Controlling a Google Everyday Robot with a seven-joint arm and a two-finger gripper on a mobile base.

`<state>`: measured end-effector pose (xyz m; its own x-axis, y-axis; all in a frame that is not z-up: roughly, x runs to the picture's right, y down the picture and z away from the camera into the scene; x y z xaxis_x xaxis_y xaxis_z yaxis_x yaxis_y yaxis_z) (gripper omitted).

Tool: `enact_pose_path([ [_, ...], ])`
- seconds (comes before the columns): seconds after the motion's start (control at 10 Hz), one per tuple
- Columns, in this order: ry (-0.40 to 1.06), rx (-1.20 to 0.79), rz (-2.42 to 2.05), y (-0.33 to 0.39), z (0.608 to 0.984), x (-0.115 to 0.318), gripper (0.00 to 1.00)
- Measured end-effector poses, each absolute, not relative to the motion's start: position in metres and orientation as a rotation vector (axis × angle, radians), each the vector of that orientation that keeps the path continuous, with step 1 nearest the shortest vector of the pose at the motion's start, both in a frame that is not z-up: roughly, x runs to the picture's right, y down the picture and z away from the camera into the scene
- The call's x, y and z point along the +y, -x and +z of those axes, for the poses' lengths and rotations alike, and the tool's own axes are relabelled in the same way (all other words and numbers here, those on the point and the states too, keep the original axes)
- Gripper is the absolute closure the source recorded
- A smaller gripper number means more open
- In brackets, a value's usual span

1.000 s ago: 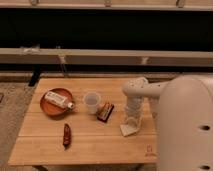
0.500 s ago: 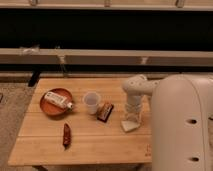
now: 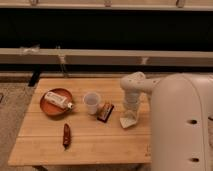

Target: Wipe the white sponge on the table

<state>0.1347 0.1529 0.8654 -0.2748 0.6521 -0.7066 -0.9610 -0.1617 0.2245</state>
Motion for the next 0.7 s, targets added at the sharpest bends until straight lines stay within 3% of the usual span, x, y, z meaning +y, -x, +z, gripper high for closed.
enact_pose_path([
  [0.3, 0.550, 0.701, 1.691, -0.096, 0.866, 0.124, 1.00],
  [0.7, 0.582, 0.653, 1.587, -0.056, 0.857, 0.141, 1.00],
])
